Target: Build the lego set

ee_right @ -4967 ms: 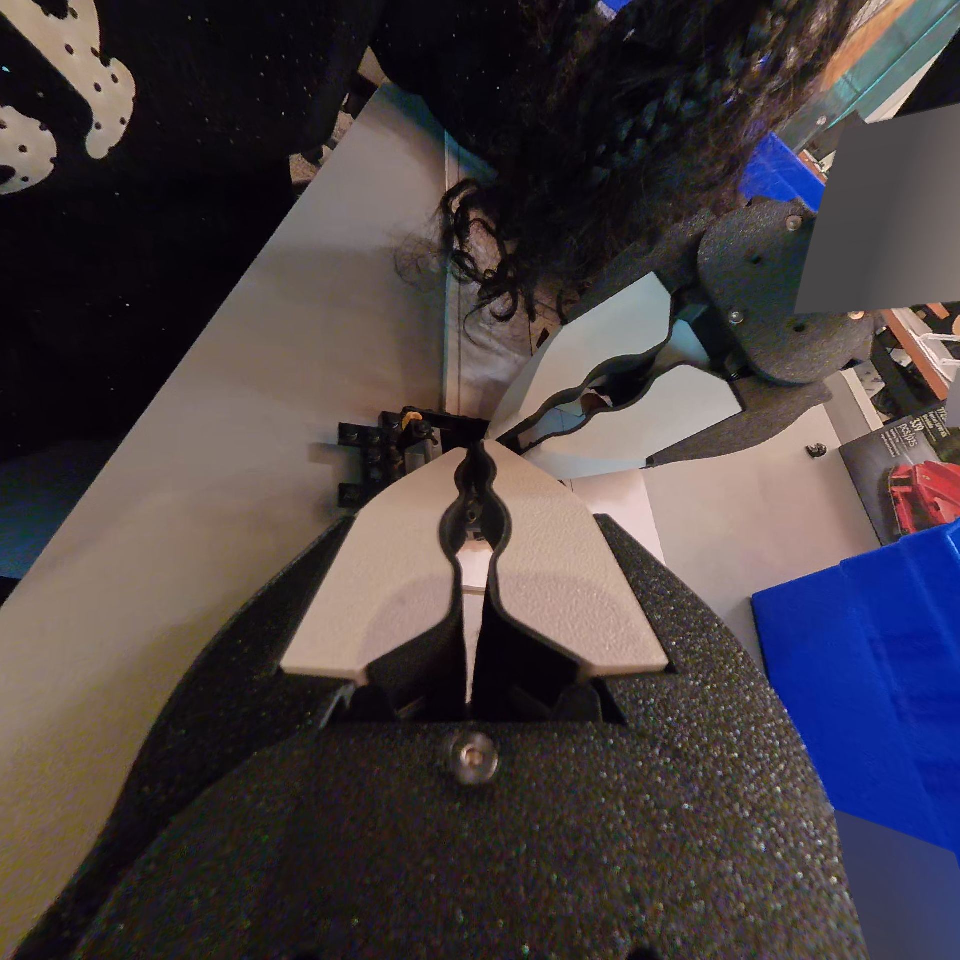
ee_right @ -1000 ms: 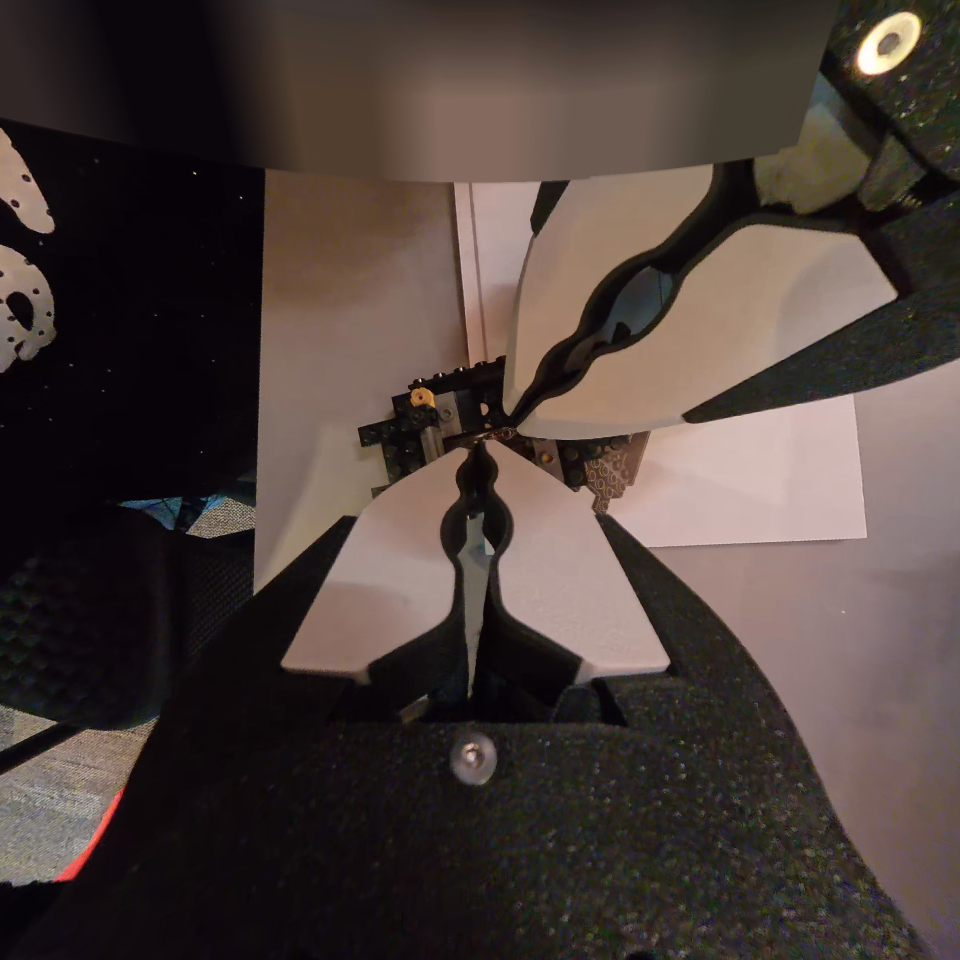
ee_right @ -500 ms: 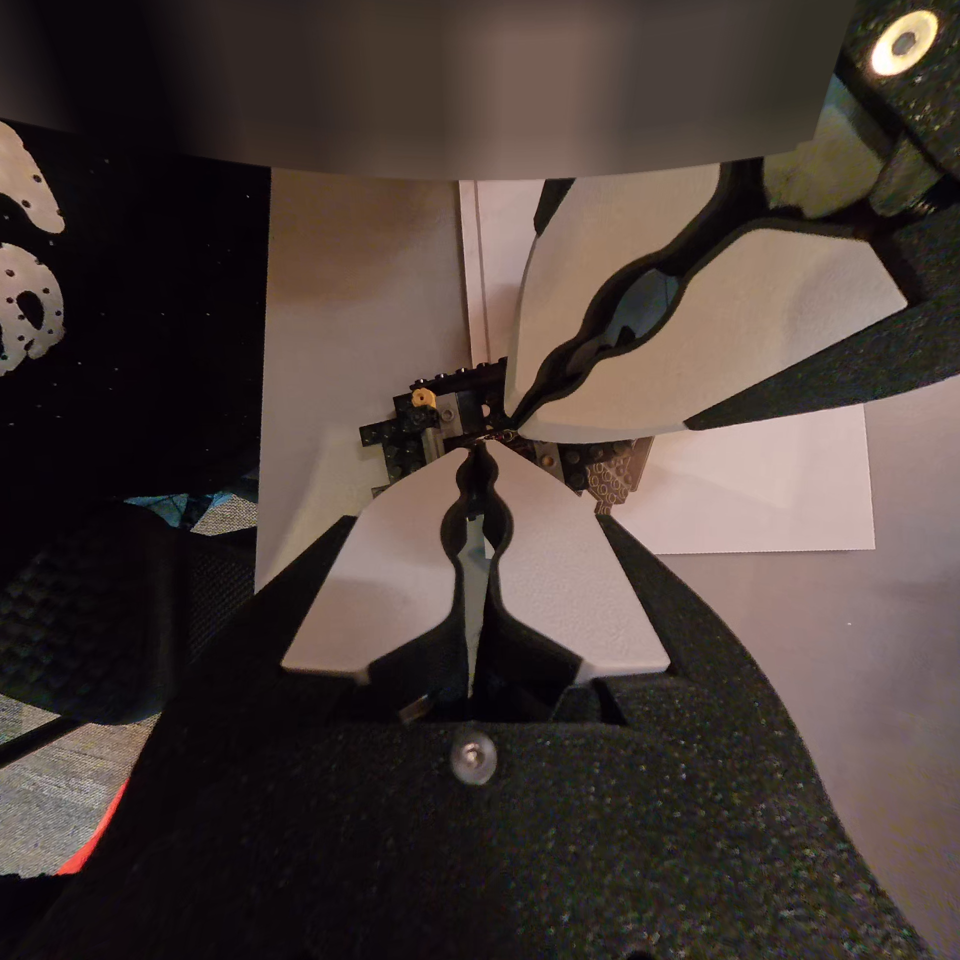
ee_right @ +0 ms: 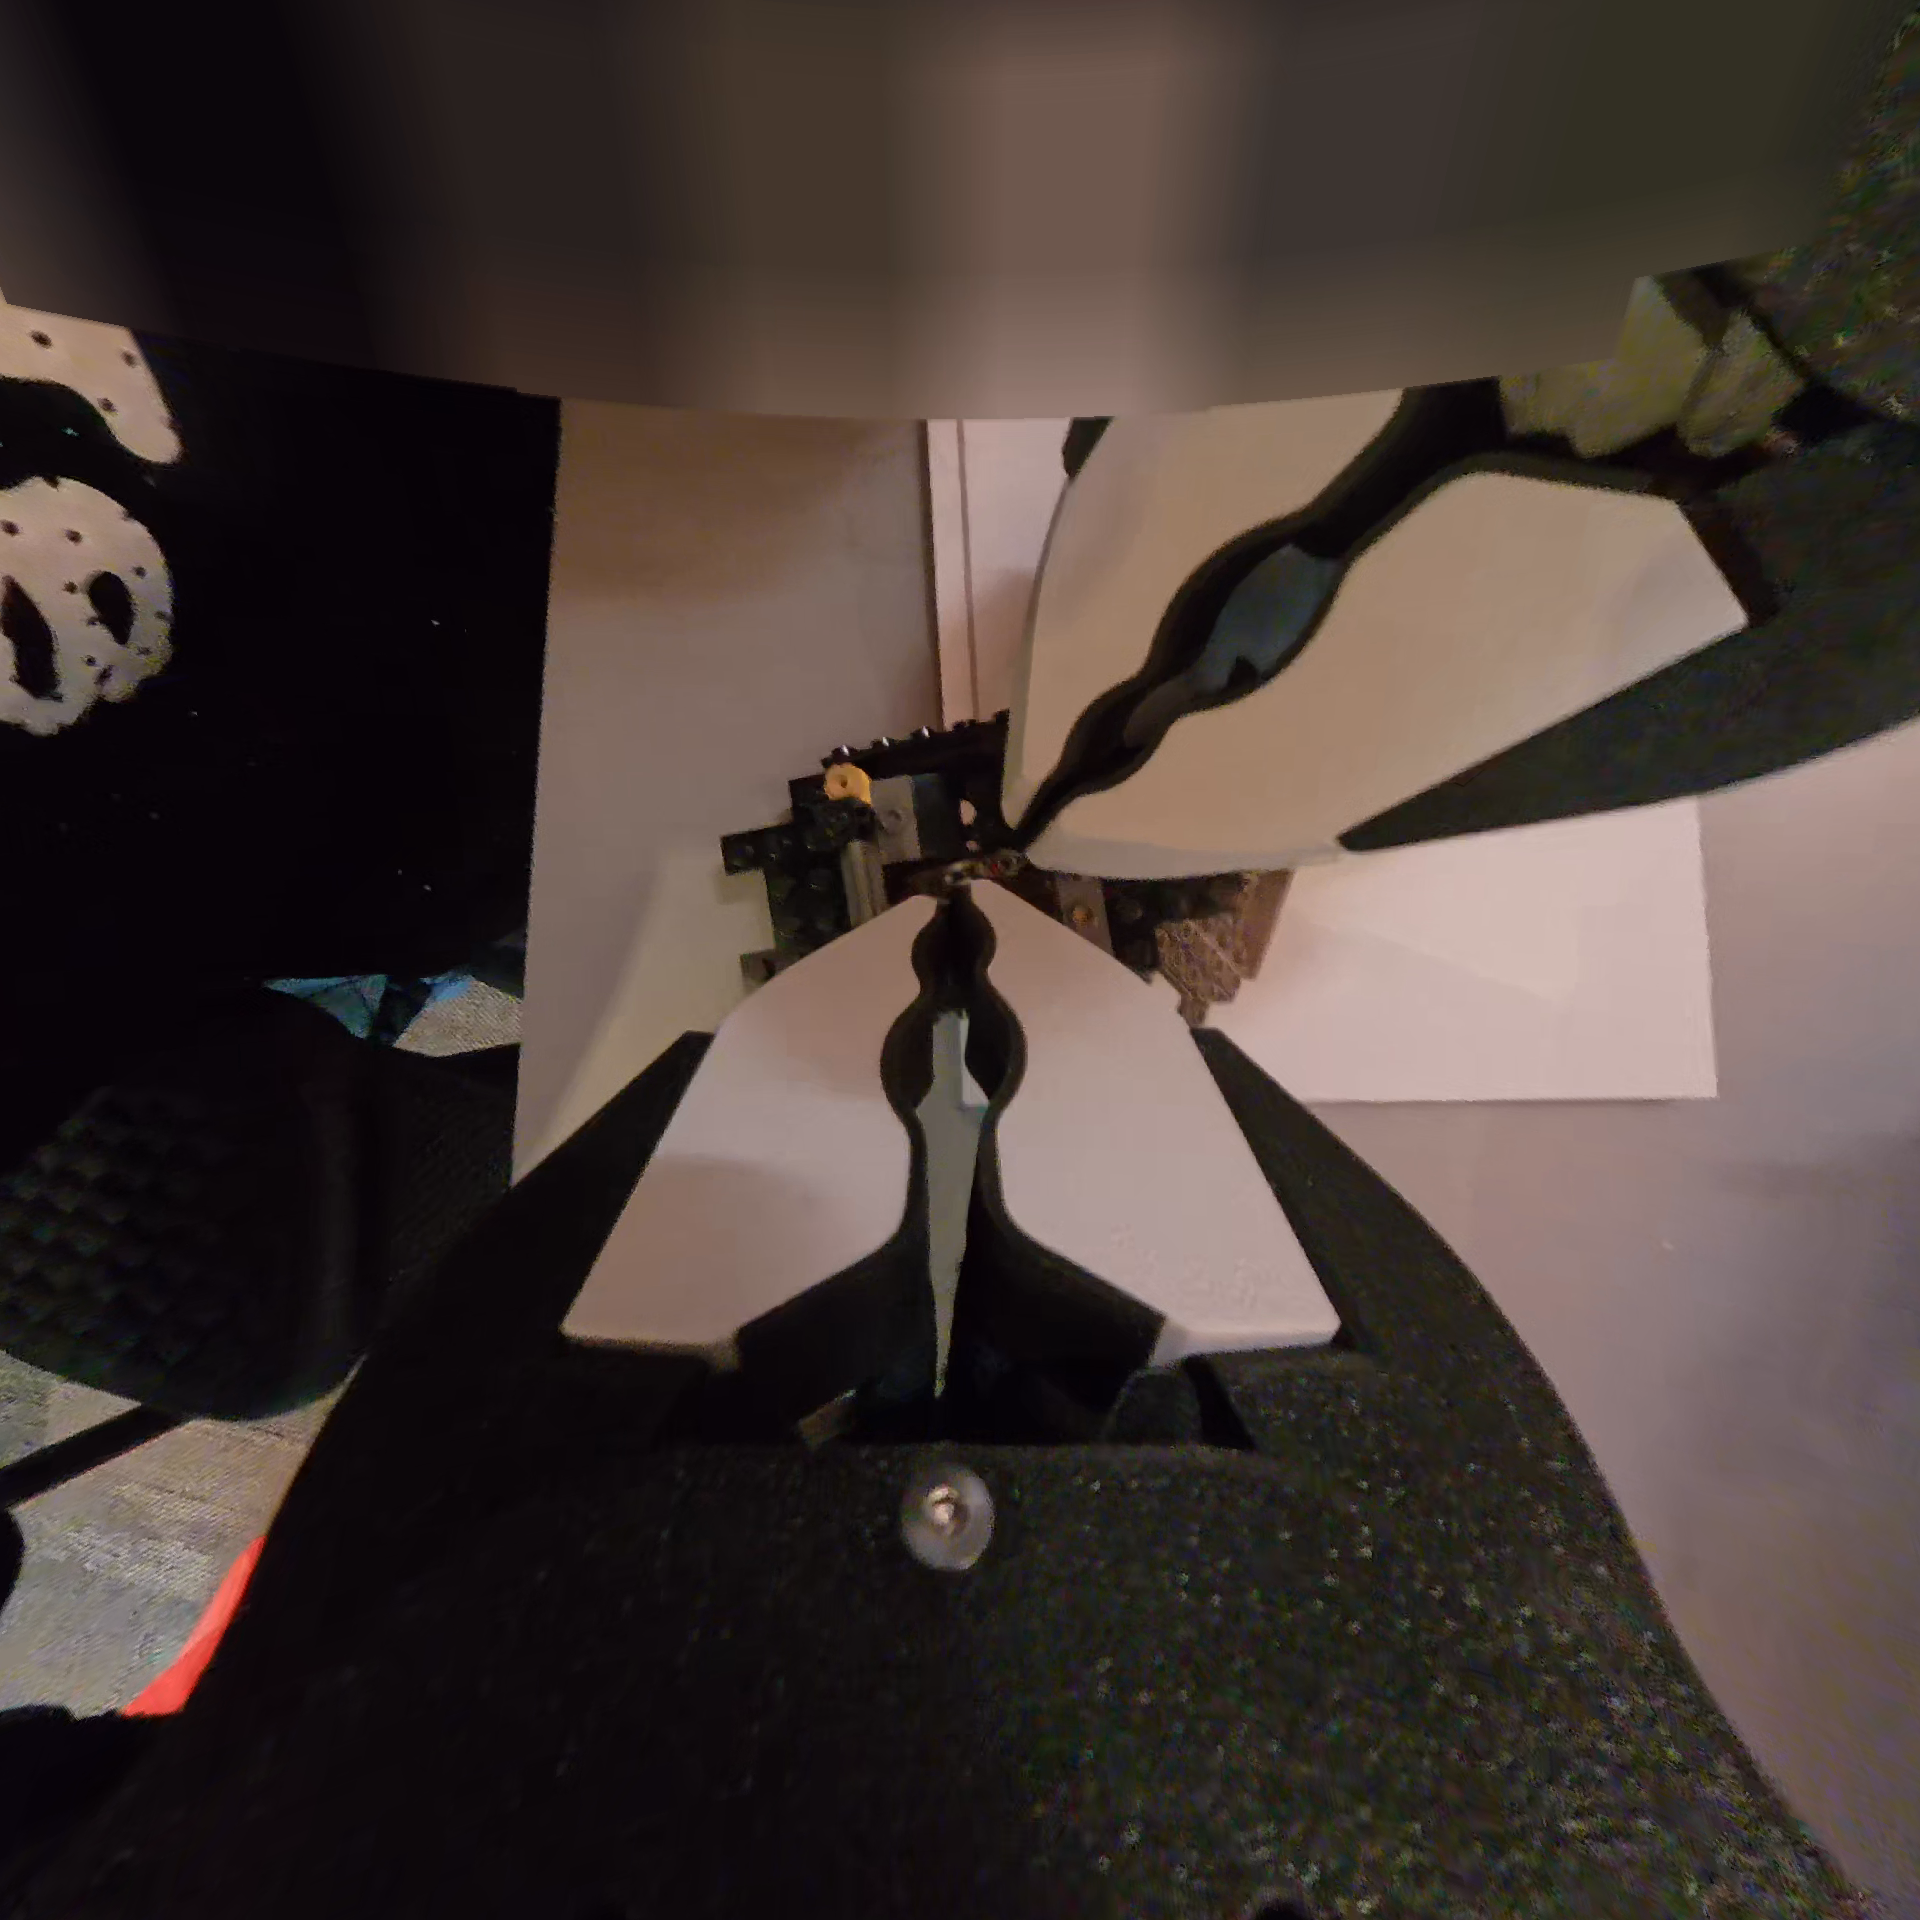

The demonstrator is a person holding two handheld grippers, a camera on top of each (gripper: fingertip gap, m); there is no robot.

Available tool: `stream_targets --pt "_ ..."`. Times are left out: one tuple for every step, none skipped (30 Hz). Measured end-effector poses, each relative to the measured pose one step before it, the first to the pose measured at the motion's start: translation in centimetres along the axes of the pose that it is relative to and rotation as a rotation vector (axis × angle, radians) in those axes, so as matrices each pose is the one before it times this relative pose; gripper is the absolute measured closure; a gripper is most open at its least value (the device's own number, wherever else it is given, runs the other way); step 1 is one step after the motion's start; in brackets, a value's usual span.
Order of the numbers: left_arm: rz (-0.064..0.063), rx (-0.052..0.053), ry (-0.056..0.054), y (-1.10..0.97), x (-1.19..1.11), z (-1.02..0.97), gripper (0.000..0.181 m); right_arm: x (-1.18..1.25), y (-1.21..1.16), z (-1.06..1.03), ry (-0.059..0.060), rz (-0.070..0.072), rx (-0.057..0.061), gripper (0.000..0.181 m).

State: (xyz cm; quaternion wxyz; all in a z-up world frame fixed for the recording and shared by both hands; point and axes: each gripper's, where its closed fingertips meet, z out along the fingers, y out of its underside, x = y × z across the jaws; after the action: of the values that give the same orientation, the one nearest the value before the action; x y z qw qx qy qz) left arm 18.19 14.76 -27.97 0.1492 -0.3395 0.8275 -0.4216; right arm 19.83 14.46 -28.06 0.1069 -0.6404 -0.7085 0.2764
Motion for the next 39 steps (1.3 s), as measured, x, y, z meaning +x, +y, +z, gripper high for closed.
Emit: stream_targets --pt "-0.0004 0.0000 0.0005 -0.023 0.094 0.003 0.181 0.168 0.272 -0.082 0.0084 0.0016 -0.0117 0.181" --pt "-0.0002 -0.0003 0.0001 0.060 -0.001 0.040 0.181 0.032 0.158 0.053 -0.0020 0.0047 -0.0051 0.181" --pt "-0.0002 0.0002 0.0013 -0.011 0.003 0.012 0.181 -0.031 0.079 0.137 -0.0063 0.0039 -0.0020 0.181" --pt "-0.0015 0.0010 0.0039 -0.045 0.268 -0.170 0.181 -0.095 0.058 0.138 -0.0087 0.0020 -0.0033 0.181" --pt "-0.0021 0.0005 0.0043 0.005 0.035 0.002 0.181 -0.103 -0.071 0.052 -0.0080 -0.0008 0.0045 0.181" --pt "-0.0041 0.0008 0.0048 0.000 0.013 0.002 0.181 -0.058 -0.007 0.006 -0.0063 -0.0046 0.0005 0.181" --pt "-0.0041 0.0003 0.0033 0.018 -0.027 -0.003 0.181 0.003 -0.016 0.009 -0.0025 -0.0052 0.0019 0.181" --pt "-0.0021 0.0001 0.0016 0.001 -0.015 0.009 0.181 0.025 -0.033 0.007 -0.0031 -0.0040 0.0033 0.181" --pt "-0.0001 0.0003 0.0016 -0.016 0.096 -0.040 0.181 0.011 -0.032 0.017 -0.0022 -0.0065 0.0051 0.181" --pt "0.0020 0.0000 0.0019 0.002 0.054 -0.014 0.181 0.012 -0.042 0.022 -0.0024 -0.0069 0.0052 0.181" --pt "0.0018 0.0005 0.0011 0.035 -0.080 0.040 0.181 0.003 -0.010 0.013 -0.0026 -0.0041 0.0026 0.181" --pt "0.0044 0.0007 0.0044 0.010 0.086 -0.048 0.181 -0.009 -0.008 0.007 -0.0017 -0.0029 -0.0001 0.181" --pt "0.0093 0.0074 0.0041 -0.028 0.106 -0.128 0.181 -0.001 -0.002 -0.020 -0.0013 -0.0023 -0.0020 0.181" --pt "0.0111 0.0159 -0.0053 -0.118 0.023 -0.285 0.181 -0.047 0.014 0.023 0.0000 -0.0014 -0.0036 0.181" --pt "0.0093 0.0132 -0.0023 -0.106 0.144 -0.469 0.181 -0.038 0.086 0.069 0.0010 -0.0019 -0.0084 0.181" --pt "-0.0013 0.0119 -0.0063 -0.124 0.116 -0.586 0.180 0.021 0.106 0.092 0.0024 -0.0002 -0.0102 0.181" --pt "-0.0097 0.0052 -0.0099 -0.053 0.027 -0.555 0.176 -0.011 0.023 0.070 0.0017 -0.0005 -0.0023 0.181" --pt "-0.0082 -0.0055 -0.0111 0.030 0.003 -0.369 0.172 -0.019 -0.043 0.019 0.0006 -0.0014 0.0047 0.181" --pt "-0.0049 -0.0066 -0.0123 -0.069 0.051 -0.129 0.167 -0.016 -0.091 -0.001 -0.0005 0.0012 0.0094 0.181" --pt "-0.0003 -0.0083 -0.0051 -0.174 0.211 0.138 0.163 0.065 -0.008 -0.001 0.0024 0.0076 0.0058 0.181" --pt "0.0074 -0.0197 -0.0181 -0.142 0.207 0.205 0.158 0.096 0.050 0.000 0.0043 0.0079 0.0024 0.181" --pt "0.0138 -0.0312 -0.0348 0.106 -0.146 0.345 0.154 0.000 0.002 -0.041 0.0028 0.0028 0.0058 0.181" --pt "0.0199 -0.0313 -0.0290 0.181 -0.073 0.325 0.149 -0.030 0.009 -0.051 0.0056 0.0013 0.0062 0.181" --pt "0.0151 -0.0211 -0.0276 0.135 -0.084 0.256 0.149 0.067 -0.045 -0.082 0.0119 0.0038 0.0032 0.181" --pt "0.0079 -0.0165 -0.0229 0.115 -0.064 0.216 0.146 -0.036 -0.073 -0.151 0.0107 0.0064 -0.0012 0.181" --pt "0.0047 -0.0161 -0.0189 0.177 -0.060 0.200 0.143 -0.068 0.042 -0.026 0.0030 0.0089 -0.0025 0.181" --pt "0.0047 -0.0152 -0.0210 0.235 -0.116 0.185 0.140 -0.079 0.039 0.011 0.0030 0.0097 -0.0003 0.181" --pt "0.0067 -0.0098 -0.0271 0.195 -0.193 0.223 0.138 -0.141 -0.045 0.009 0.0012 0.0096 0.0048 0.181" --pt "0.0111 -0.0044 -0.0232 0.152 -0.123 0.214 0.137 -0.072 -0.066 0.039 0.0002 0.0108 0.0106 0.181" --pt "0.0053 0.0140 -0.0139 -0.125 -0.015 0.085 0.137 -0.058 -0.133 0.036 -0.0005 0.0152 0.0154 0.181" --pt "-0.0001 0.0074 -0.0204 -0.060 -0.194 0.065 0.138 -0.044 -0.086 0.029 -0.0021 0.0183 0.0122 0.180" --pt "0.0002 0.0031 -0.0118 0.009 -0.080 -0.012 0.138 -0.077 0.007 0.034 -0.0028 0.0121 0.0052 0.179" --pt "-0.0007 0.0041 -0.0045 0.003 -0.023 -0.012 0.138 -0.061 0.085 0.038 0.0004 0.0058 -0.0008 0.178" --pt "-0.0057 0.0051 -0.0035 0.020 -0.008 -0.029 0.138 -0.020 0.020 -0.038 0.0037 0.0025 0.0012 0.177" --pt "-0.0080 0.0046 -0.0019 0.039 0.000 -0.006 0.138 0.020 -0.009 -0.098 0.0084 -0.0002 0.0032 0.177" --pt "-0.0071 0.0049 -0.0022 0.025 0.000 -0.014 0.138 0.020 -0.028 -0.200 0.0067 0.0003 0.0059 0.176" --pt "-0.0022 0.0042 -0.0022 0.022 -0.016 -0.026 0.138 0.022 -0.019 -0.262 0.0045 0.0030 0.0073 0.175" --pt "-0.0003 0.0024 -0.0015 0.030 0.003 -0.029 0.138 0.119 -0.012 -0.276 0.0116 0.0051 0.0077 0.173" --pt "-0.0016 0.0004 -0.0005 0.021 0.002 -0.012 0.138 0.210 0.048 -0.264 0.0147 0.0085 0.0071 0.172"
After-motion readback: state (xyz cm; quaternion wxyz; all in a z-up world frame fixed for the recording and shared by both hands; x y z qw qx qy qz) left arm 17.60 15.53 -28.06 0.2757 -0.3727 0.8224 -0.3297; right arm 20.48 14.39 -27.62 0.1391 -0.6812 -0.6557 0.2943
